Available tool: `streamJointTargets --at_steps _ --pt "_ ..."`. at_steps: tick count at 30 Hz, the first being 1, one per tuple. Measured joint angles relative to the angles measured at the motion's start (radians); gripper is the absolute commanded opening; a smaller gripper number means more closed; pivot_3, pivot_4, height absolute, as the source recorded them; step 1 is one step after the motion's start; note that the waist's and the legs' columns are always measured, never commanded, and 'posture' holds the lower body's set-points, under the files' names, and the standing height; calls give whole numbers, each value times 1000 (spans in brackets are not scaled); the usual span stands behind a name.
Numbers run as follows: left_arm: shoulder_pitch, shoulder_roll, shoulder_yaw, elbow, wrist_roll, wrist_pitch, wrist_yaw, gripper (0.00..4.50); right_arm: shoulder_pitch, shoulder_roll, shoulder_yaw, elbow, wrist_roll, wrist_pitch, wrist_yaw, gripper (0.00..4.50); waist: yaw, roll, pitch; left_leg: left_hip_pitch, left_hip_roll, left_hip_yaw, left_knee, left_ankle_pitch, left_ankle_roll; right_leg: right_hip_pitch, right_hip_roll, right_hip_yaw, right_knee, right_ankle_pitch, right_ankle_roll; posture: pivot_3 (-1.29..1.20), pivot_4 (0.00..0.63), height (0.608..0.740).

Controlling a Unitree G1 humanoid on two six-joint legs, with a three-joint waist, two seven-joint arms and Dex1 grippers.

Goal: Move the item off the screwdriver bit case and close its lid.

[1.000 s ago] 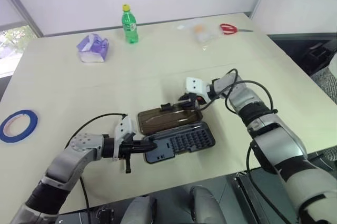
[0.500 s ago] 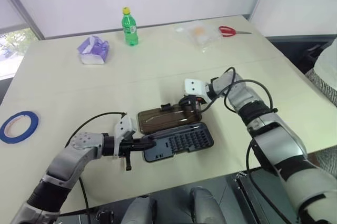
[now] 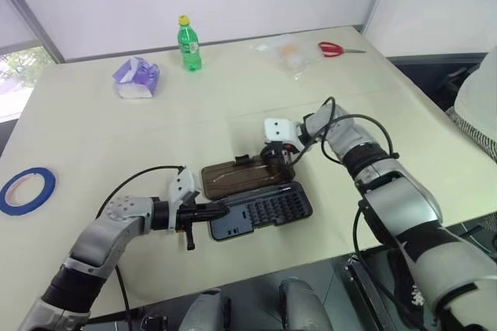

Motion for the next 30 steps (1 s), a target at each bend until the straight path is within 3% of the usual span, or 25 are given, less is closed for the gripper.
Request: streamJointTargets --at_steps 16,20,25,30 --pt "5 -8 0 10 14 3 20 0 -14 34 25 40 -90 -48 -51 132 -2 -1 -14 13 1 1 -10 -2 4 10 1 1 -6 0 0 0 150 740" --pt "6 -9 4 14 15 12 36 0 -13 32 65 38 -143 -118 -105 132 -3 -3 -15 25 1 0 -14 -3 5 20 3 2 -9 -1 -2 0 150 740" --pt "6 -28 68 4 -13 54 84 0 6 -5 131 -29 -213 -235 -191 132 -2 -2 -15 26 1 -1 -14 -3 5 20 3 2 -9 -1 -2 0 150 740" --pt "-7 -42 119 5 -31 73 123 0 57 -50 151 -155 -231 -239 -204 132 1 -2 -15 25 1 -1 -14 -3 5 20 3 2 -9 -1 -2 0 150 740"
